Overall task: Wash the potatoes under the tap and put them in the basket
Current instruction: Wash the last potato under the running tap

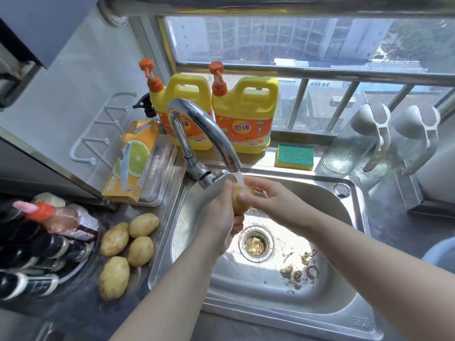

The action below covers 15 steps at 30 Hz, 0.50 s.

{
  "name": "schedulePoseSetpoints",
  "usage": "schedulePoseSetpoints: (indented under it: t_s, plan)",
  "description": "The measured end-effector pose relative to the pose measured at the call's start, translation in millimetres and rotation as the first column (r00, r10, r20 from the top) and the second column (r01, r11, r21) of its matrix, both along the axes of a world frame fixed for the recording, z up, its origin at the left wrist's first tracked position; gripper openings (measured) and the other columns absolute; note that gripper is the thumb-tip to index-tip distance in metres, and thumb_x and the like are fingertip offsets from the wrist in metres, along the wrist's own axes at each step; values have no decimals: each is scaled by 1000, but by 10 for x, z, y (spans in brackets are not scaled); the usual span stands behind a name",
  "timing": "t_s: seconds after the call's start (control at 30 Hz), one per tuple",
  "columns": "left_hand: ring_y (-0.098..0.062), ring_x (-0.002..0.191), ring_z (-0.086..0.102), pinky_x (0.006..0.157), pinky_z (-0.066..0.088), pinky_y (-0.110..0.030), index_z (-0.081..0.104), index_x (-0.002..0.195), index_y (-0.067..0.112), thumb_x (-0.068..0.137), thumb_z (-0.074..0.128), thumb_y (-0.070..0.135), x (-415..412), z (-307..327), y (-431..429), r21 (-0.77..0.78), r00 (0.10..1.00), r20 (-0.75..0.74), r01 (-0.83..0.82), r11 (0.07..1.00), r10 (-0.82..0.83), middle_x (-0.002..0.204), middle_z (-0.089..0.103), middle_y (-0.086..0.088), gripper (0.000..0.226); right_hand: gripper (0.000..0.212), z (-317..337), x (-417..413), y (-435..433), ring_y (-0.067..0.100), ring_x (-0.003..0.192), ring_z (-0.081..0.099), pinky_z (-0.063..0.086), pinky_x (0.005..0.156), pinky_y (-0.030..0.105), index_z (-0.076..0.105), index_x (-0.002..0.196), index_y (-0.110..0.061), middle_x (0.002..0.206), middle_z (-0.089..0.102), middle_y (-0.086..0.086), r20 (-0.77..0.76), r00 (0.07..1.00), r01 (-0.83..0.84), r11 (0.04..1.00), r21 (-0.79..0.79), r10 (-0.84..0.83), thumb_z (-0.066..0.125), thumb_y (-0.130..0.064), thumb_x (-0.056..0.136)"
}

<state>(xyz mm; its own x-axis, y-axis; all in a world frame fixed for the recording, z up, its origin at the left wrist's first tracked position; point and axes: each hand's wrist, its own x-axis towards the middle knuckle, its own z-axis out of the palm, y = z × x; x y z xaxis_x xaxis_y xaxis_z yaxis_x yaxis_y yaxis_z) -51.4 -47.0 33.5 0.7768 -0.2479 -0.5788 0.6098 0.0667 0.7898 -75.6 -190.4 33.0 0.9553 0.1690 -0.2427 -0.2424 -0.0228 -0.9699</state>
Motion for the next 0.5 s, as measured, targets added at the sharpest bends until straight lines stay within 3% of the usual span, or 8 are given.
schedulePoseSetpoints:
  t_s: [0.13,0.23,0.3,0.37,0.43,0.5]
  plan:
    - [-6,38,32,36,27,-18,64,95,10,102,33,60,67,30,-2,29,998,-8,57,998,-57,65,51,-11,59,62,-22,14,-64,3,109,67,51,91,14,58,139,-29,125,69,-5,87,995,-31,969,-244,54,82,-14,83]
    - [-8,46,38,43,32,-19,62,100,11,103,33,55,59,65,14,-43,996,33,82,996,-80,65,49,-5,53,56,-27,36,-91,5,100,69,55,90,19,59,121,-49,110,71,-13,122,992,13,974,-226,15,82,-15,83]
    - [-11,52,44,47,34,-22,62,108,10,105,34,47,25,41,50,-102,988,95,130,986,-120,71,56,-7,46,42,-43,49,-94,17,100,71,57,92,29,65,119,-44,107,75,-5,121,992,65,980,-186,-43,81,-25,85]
    - [-12,56,50,51,40,-23,64,116,16,104,41,45,-24,-3,106,-45,963,177,217,975,-206,91,70,-11,39,39,-69,48,-109,24,101,73,58,92,38,72,118,-29,106,77,2,100,992,86,985,-148,-72,79,-45,82]
    - [-13,59,55,54,46,-22,65,118,23,96,46,50,-67,-19,152,-6,944,202,268,963,-261,107,74,-13,40,43,-79,38,-115,17,95,74,57,85,33,74,112,-23,102,79,1,68,995,84,989,-118,-76,77,-50,79]
    - [-15,60,58,54,48,-23,62,120,22,91,47,53,-80,-15,162,-26,946,192,272,962,-262,106,74,-16,46,42,-67,33,-115,13,92,74,58,81,29,72,112,-23,101,79,2,61,996,69,990,-126,-62,76,-45,77]
